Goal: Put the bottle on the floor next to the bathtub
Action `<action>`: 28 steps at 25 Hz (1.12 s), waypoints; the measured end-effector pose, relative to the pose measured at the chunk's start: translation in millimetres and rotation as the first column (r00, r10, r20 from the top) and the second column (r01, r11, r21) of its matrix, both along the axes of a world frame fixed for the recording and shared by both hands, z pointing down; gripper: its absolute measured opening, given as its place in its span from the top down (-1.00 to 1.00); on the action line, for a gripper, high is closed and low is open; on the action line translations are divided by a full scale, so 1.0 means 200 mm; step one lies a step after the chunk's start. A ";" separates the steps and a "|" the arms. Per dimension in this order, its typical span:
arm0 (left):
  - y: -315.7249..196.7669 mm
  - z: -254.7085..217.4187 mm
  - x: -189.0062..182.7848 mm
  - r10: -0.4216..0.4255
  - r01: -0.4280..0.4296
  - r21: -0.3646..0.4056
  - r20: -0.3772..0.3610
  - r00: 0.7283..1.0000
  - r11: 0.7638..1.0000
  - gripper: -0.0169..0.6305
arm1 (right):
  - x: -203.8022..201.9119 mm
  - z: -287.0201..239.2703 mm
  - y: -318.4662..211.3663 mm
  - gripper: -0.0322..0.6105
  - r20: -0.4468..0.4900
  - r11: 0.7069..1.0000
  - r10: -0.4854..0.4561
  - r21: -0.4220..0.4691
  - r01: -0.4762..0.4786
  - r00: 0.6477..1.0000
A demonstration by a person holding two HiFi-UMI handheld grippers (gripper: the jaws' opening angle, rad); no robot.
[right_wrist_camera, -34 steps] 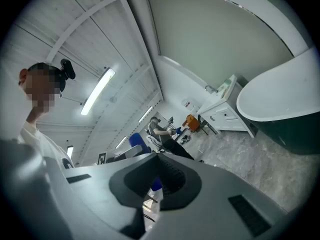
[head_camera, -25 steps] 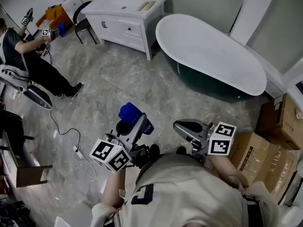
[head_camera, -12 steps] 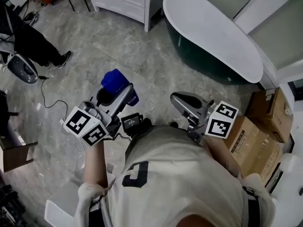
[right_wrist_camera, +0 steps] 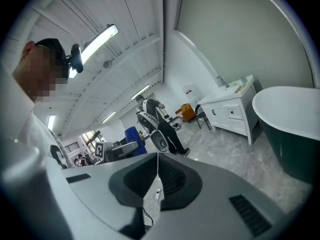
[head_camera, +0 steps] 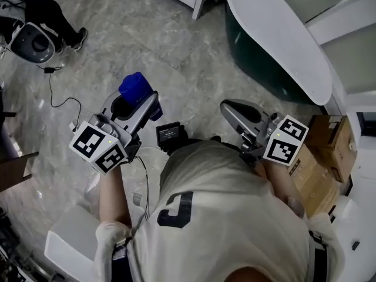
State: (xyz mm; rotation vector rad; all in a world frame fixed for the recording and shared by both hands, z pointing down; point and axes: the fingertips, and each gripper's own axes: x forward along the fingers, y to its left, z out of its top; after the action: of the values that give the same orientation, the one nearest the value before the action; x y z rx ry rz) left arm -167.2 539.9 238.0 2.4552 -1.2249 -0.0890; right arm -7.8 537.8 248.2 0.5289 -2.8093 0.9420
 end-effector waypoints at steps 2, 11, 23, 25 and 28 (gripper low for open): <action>-0.03 0.01 0.01 -0.015 0.015 -0.003 -0.025 1.000 1.000 0.32 | -0.04 0.00 -0.02 0.81 0.018 1.000 -0.004 -0.021 0.005 1.000; -0.12 -0.03 0.15 0.017 -0.018 0.024 0.026 1.000 1.000 0.32 | -0.07 0.05 -0.08 0.81 0.036 0.999 -0.010 -0.043 0.011 0.999; -0.34 -0.07 0.59 0.038 -0.036 -0.016 0.087 0.996 0.999 0.32 | 0.32 0.08 -0.35 0.81 0.127 0.989 0.073 -0.138 -0.055 0.989; -0.40 -0.12 0.67 0.032 -0.032 -0.003 0.092 0.995 0.999 0.32 | 0.39 0.06 -0.42 0.81 0.137 0.991 0.064 -0.124 -0.047 0.988; -0.53 -0.20 0.80 0.003 -0.006 0.025 0.092 0.996 1.000 0.32 | 0.48 0.01 -0.54 0.81 0.135 0.997 0.031 -0.081 -0.020 0.990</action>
State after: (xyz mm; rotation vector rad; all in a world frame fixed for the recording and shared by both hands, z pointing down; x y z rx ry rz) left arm -7.7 434.0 197.1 2.5086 -1.2639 0.0103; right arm 88.0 429.9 249.9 0.5093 -2.8753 1.1312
